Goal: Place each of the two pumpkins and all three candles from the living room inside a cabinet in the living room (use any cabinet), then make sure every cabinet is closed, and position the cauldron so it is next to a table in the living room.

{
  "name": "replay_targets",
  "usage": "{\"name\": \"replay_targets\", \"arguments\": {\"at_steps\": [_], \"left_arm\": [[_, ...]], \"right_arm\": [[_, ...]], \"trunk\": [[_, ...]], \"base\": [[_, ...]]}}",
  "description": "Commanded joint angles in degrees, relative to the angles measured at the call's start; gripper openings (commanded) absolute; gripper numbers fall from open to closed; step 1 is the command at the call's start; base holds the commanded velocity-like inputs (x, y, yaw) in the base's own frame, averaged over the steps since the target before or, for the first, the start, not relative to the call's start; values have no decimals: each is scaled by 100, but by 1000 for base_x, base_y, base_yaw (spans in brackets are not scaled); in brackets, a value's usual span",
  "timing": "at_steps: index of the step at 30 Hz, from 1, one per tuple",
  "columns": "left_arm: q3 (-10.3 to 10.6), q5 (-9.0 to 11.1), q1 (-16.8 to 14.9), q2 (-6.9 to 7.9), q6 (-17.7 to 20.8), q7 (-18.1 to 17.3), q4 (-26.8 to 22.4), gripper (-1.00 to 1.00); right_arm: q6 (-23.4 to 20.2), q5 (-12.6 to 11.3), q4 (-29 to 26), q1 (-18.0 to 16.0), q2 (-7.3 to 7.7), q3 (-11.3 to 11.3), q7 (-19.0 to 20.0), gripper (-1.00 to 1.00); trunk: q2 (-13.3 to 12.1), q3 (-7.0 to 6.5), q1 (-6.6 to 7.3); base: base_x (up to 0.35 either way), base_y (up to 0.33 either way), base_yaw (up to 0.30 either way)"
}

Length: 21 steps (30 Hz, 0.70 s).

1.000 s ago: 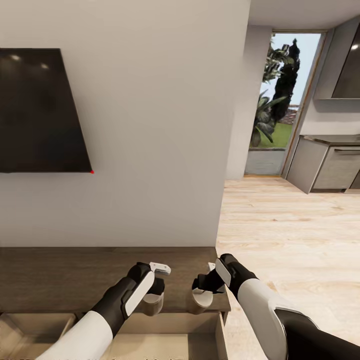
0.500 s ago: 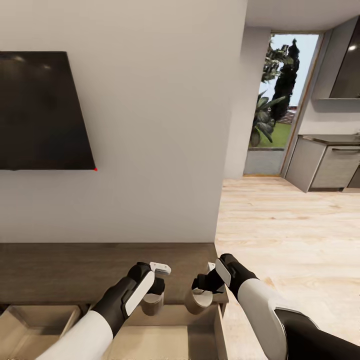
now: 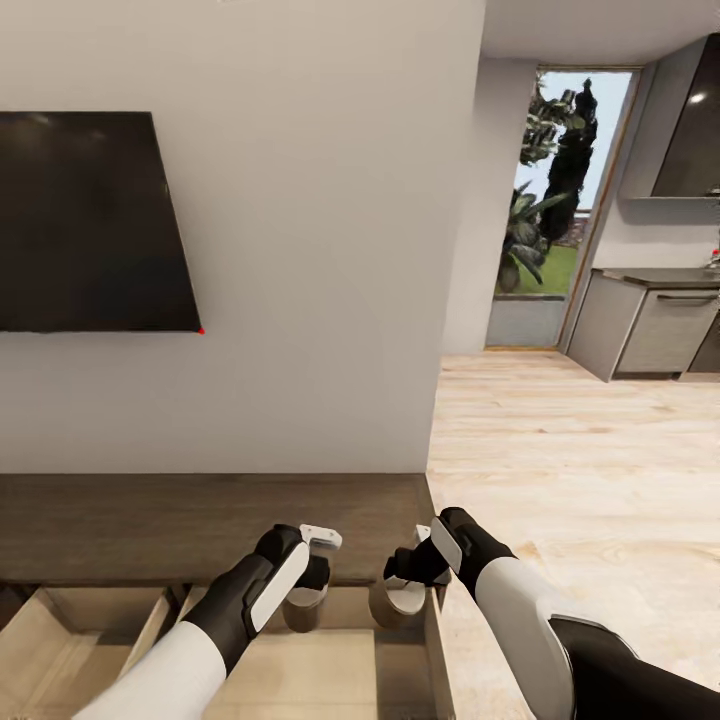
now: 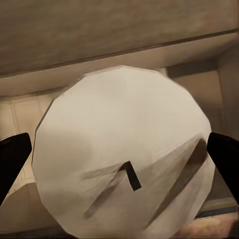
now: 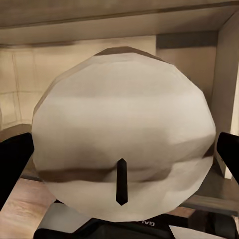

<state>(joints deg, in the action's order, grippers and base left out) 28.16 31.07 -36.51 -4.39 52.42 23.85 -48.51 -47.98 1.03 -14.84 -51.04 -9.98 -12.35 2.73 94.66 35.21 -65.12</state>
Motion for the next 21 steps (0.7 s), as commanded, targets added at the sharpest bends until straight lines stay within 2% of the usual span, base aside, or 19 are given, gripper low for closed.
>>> {"name": "replay_targets", "arguments": {"at_steps": [1,13,21], "left_arm": [[14,53,-5,2,12,58,-3,-100],[14,53,-5,-1,6,64,8,-100],[14,52,-5,-1,5,81,-8,-100]], "right_arm": [[-27,2,-10,-2,-2,-22,17,-100],[-27,2,-10,-2,-2,-22,17,-100],[-27,2,-10,0,-2,-22,17,-100]], "trunk": [[3,6,2],[3,6,2],[3,6,2]], "base": [[-187,0,0],[-184,0,0],[-32,0,0]]}}
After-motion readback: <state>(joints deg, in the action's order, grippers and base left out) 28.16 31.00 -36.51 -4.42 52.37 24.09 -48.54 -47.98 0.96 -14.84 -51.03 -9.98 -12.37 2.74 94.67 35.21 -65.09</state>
